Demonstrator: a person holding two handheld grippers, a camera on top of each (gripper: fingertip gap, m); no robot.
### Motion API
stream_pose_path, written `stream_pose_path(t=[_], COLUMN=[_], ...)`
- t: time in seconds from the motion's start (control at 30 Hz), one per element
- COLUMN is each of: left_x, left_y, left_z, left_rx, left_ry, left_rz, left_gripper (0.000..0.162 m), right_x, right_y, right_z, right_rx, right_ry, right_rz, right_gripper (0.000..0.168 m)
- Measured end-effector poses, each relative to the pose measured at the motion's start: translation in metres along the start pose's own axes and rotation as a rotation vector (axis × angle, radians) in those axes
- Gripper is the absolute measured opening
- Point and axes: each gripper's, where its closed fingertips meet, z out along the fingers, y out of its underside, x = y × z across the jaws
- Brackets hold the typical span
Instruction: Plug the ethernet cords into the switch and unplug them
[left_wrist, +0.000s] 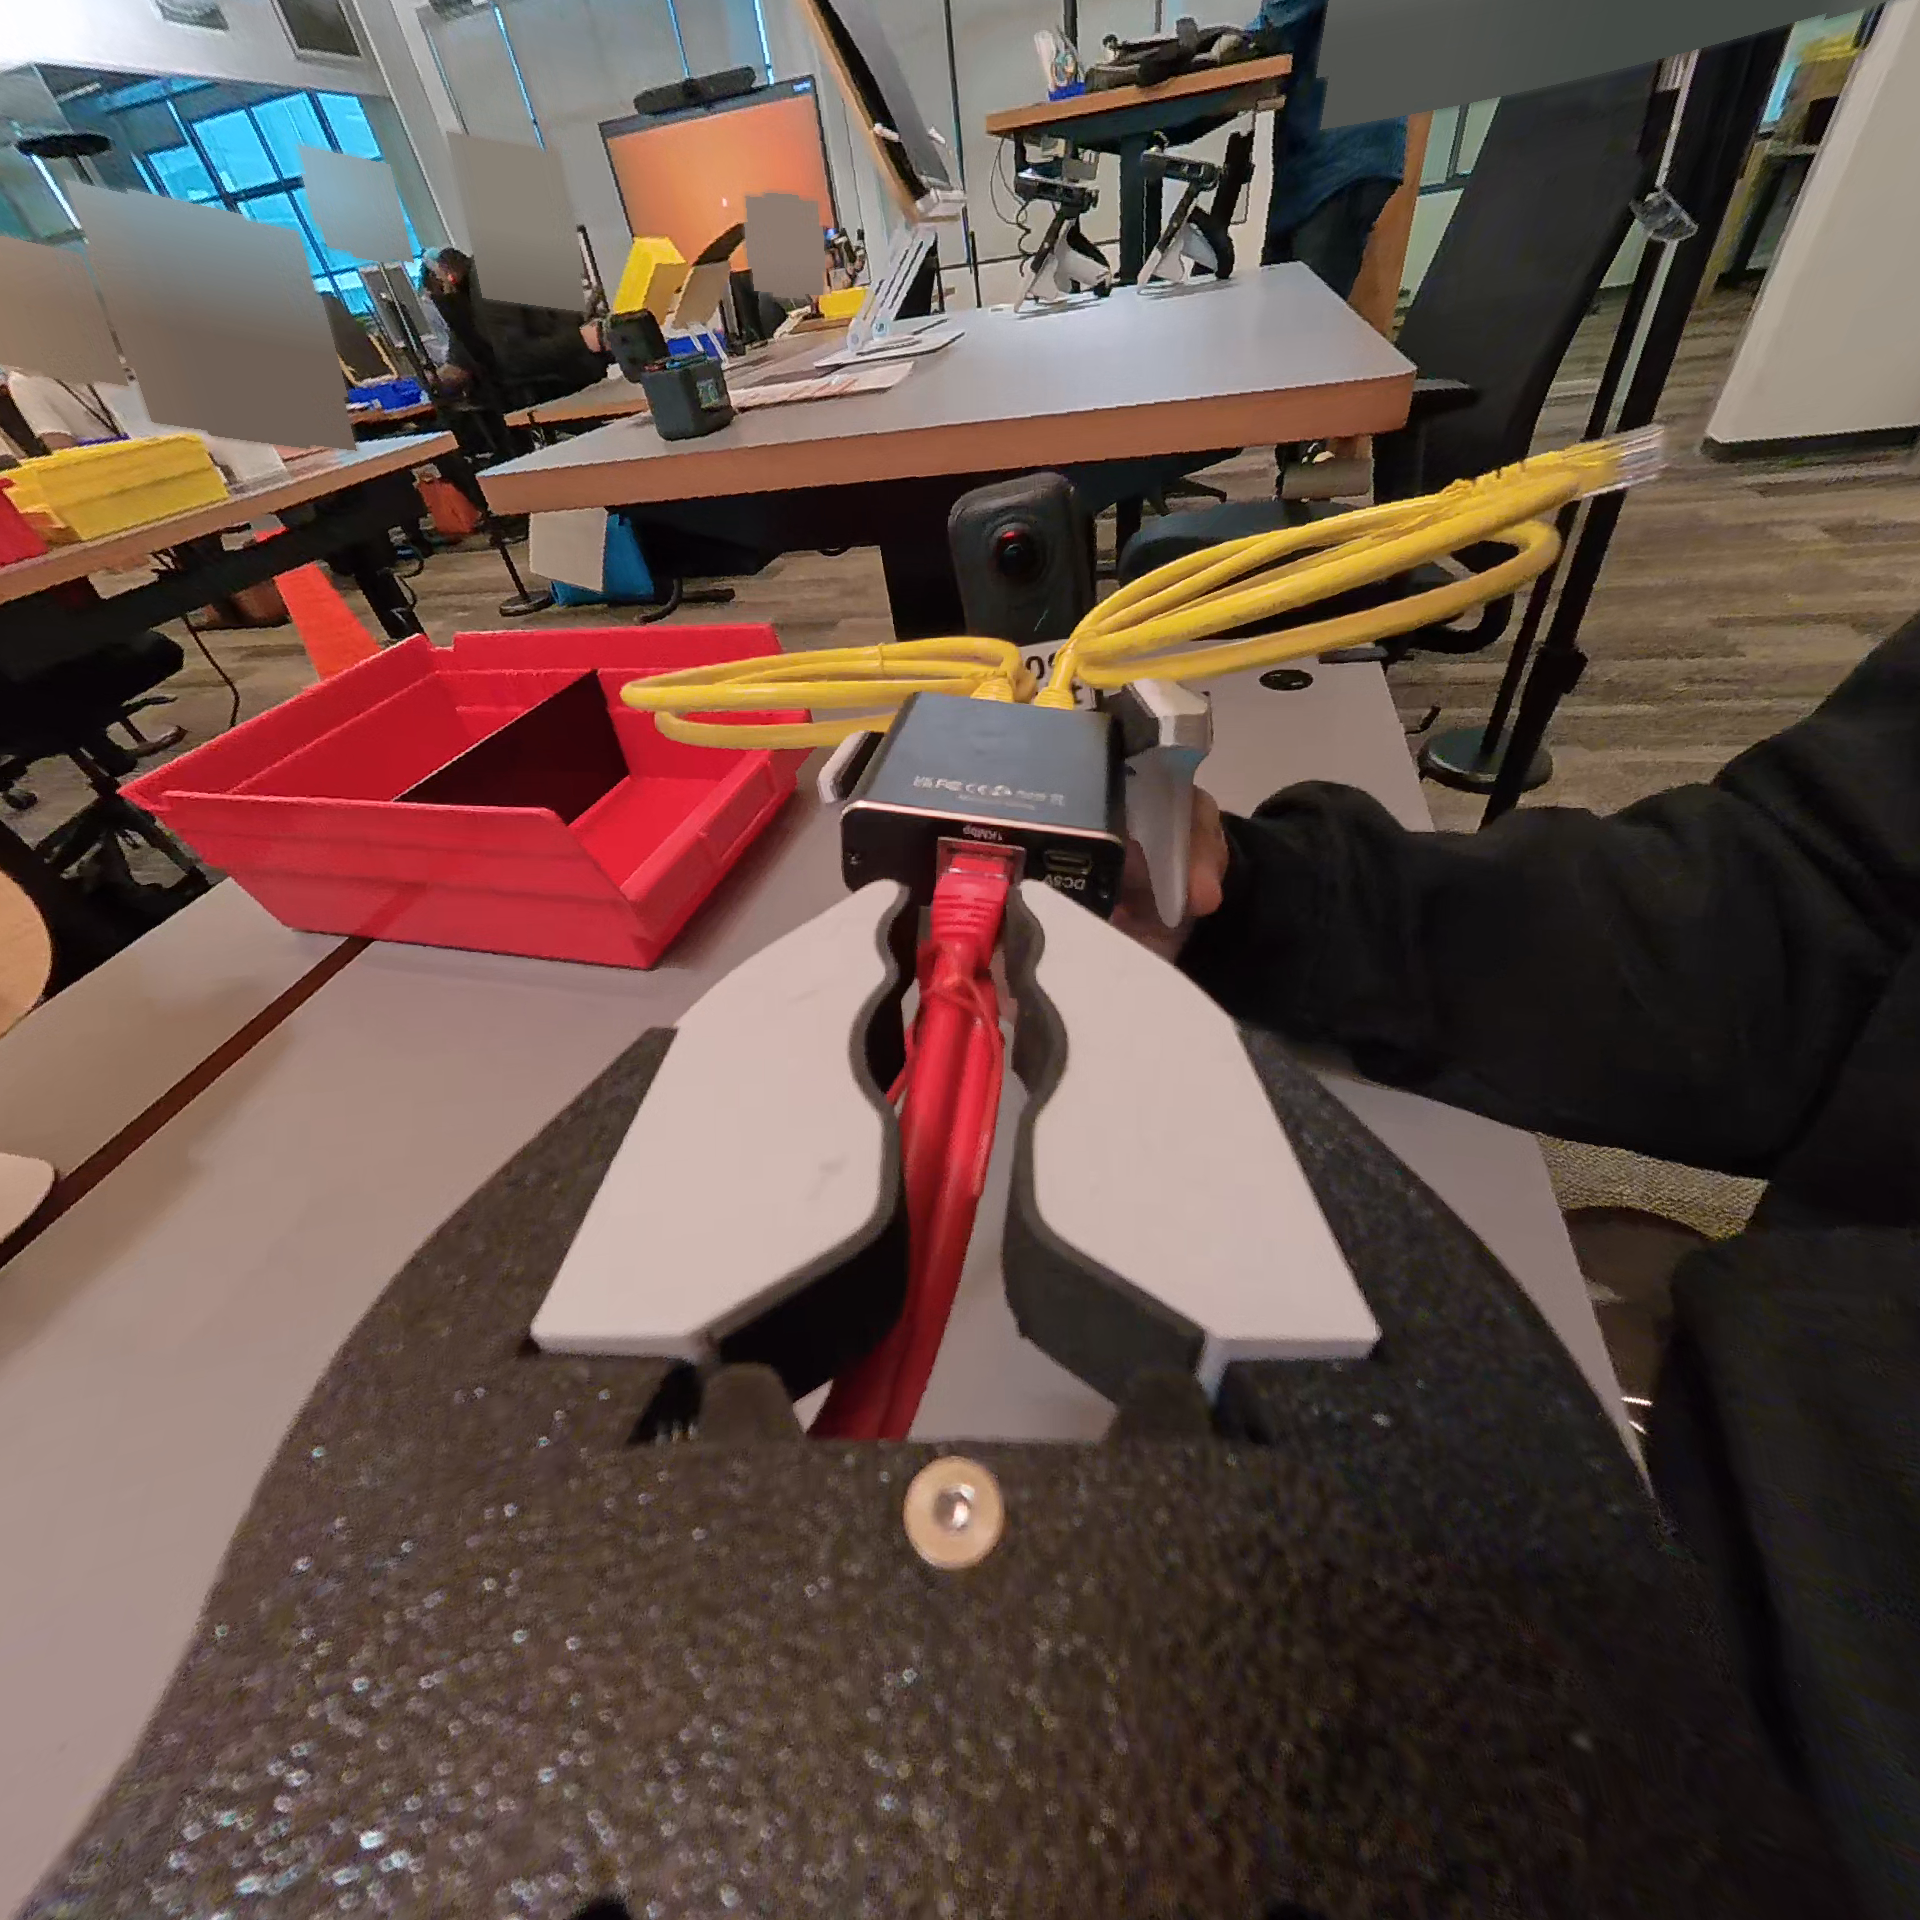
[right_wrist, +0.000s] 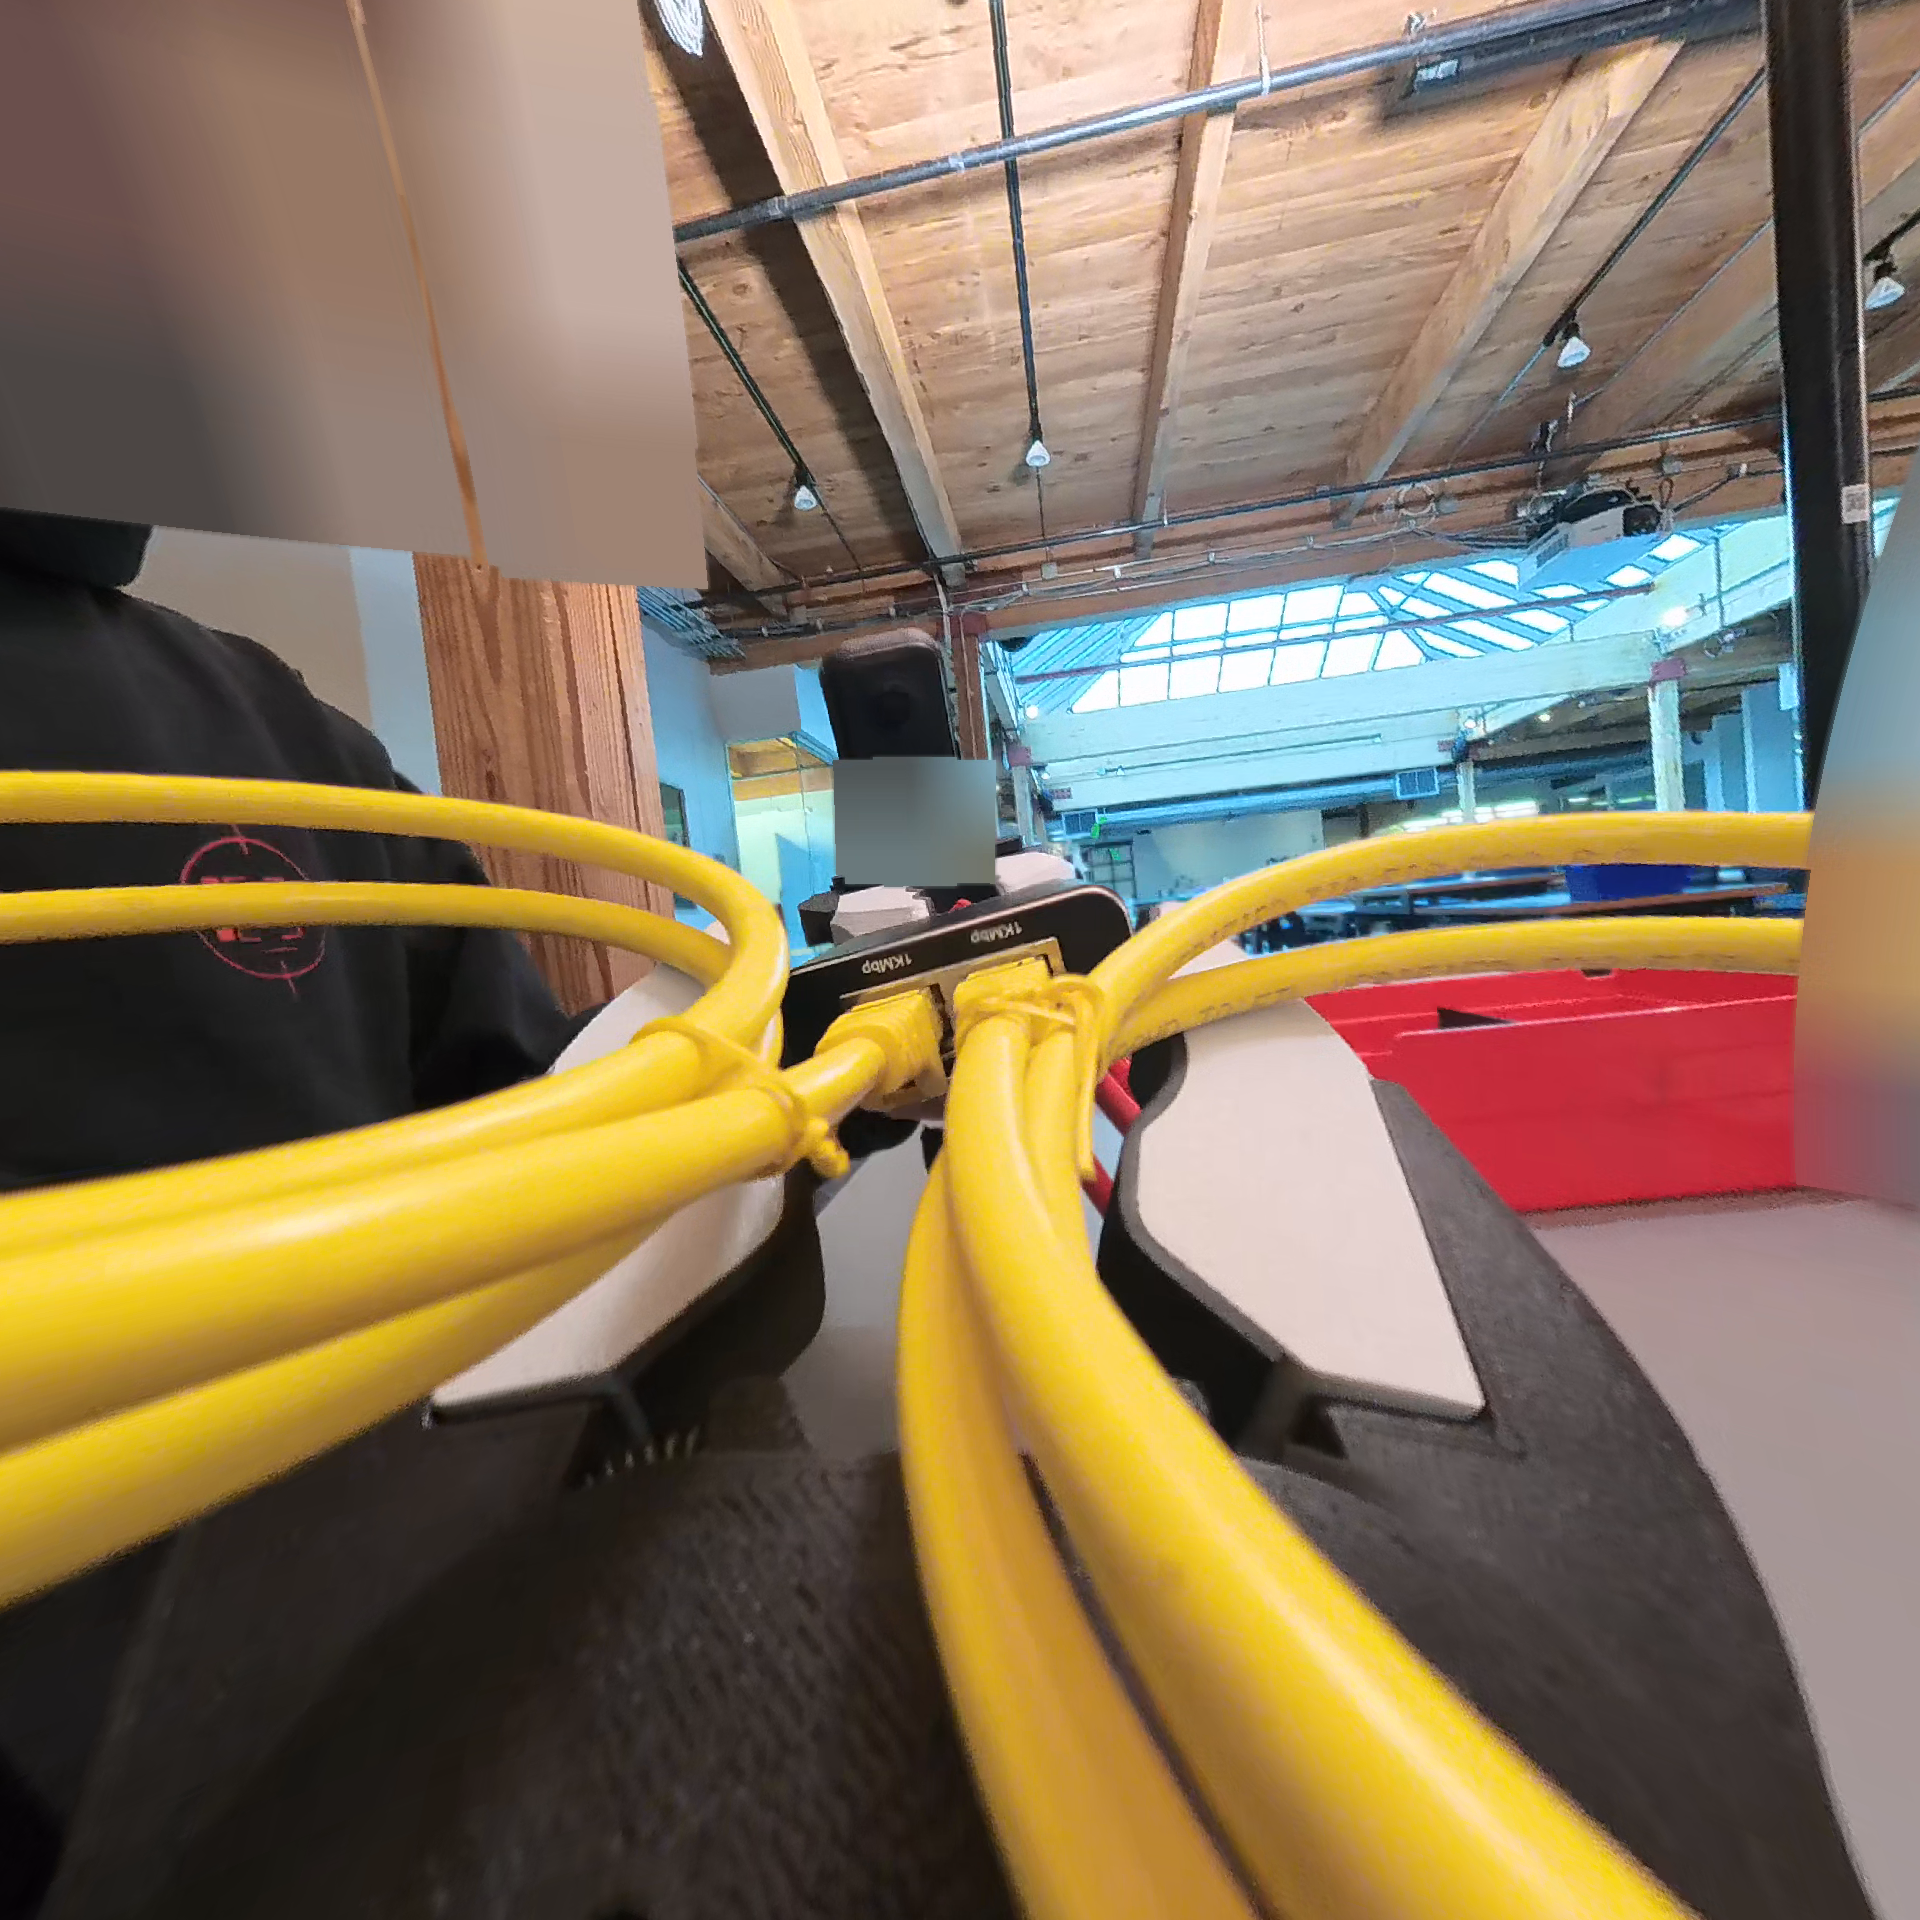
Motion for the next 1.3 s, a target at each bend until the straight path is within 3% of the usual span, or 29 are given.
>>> stream_pose_path(t=[0.5,1.03,1.1,1.27,1.3], left_x=[0.006,0.001,0.0,-0.003,-0.005], left_y=[-0.003,0.007,0.01,0.004,0.002], left_z=[0.0,-0.002,0.0,-0.002,-0.003], left_rx=[0.01,-0.132,-0.135,-0.063,-0.046], left_ry=[0.028,0.026,0.017,-0.011,-0.018], left_rz=[-0.033,-0.07,-0.073,-0.073,-0.067], left_gripper=[0.012,0.012,0.012,0.013,0.014], right_x=[-0.003,0.005,0.007,0.008,0.008], right_y=[-0.002,0.006,0.005,0.003,0.003], right_z=[0.0,0.001,0.0,0.001,0.002], right_rx=[0.016,0.017,0.015,0.024,0.015], right_ry=[-0.025,-0.005,0.007,0.016,0.024], right_rz=[0.035,0.138,0.126,0.097,0.083], right_gripper=[0.065,0.065,0.028,0.065,0.064])
